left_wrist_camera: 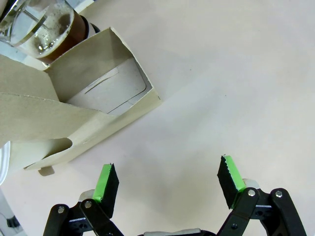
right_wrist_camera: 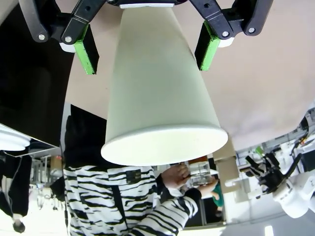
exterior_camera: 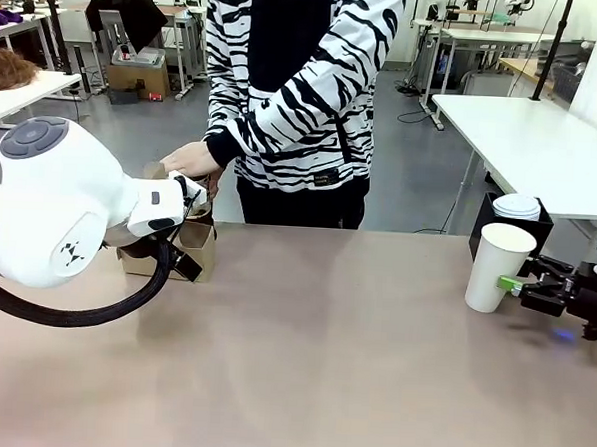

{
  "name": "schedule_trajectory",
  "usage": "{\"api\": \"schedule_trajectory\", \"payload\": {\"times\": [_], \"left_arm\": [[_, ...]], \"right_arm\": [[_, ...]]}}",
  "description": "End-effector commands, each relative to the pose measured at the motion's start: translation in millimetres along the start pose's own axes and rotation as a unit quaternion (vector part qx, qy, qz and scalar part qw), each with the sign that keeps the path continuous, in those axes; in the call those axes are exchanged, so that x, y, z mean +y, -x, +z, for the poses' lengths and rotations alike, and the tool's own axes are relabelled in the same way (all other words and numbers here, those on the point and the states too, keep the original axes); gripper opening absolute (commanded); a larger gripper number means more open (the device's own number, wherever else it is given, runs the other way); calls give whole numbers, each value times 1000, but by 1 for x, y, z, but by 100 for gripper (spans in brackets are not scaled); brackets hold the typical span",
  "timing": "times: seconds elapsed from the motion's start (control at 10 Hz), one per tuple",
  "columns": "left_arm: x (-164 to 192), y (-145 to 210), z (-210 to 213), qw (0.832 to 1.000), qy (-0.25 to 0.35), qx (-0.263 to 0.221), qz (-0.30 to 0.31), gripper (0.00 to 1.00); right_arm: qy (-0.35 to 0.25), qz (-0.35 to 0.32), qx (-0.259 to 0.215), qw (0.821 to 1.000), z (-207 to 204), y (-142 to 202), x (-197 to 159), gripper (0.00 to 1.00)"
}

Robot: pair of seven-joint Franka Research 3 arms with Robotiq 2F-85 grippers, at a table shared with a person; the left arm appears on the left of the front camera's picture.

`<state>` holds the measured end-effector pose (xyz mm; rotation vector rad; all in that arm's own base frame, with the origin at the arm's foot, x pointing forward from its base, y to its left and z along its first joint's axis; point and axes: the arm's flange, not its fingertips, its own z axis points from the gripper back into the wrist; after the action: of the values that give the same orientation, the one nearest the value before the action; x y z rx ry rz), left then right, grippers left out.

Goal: Pour a drink into a cup and package it in a carrier.
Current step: Pick up the 600 ml Paper Cup and place it in the middle top area of the table.

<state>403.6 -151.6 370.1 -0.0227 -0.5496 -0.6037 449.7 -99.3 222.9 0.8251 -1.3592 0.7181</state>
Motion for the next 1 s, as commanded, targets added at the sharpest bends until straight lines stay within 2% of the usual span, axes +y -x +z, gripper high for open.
{"api": "schedule_trajectory", "payload": {"times": [0.0, 0.8, 0.9], "left_arm": [[0, 0, 0, 1000, 1, -1, 0, 100], [0, 0, 0, 1000, 1, -1, 0, 100], [0, 0, 0, 1000, 1, -1, 0, 100]], "right_arm": [[-5, 8, -20, 1000, -17, 2, -7, 100], [-43, 1, -38, 998, -45, -4, -9, 100], [-39, 0, -37, 999, -45, -3, -10, 80]]}}
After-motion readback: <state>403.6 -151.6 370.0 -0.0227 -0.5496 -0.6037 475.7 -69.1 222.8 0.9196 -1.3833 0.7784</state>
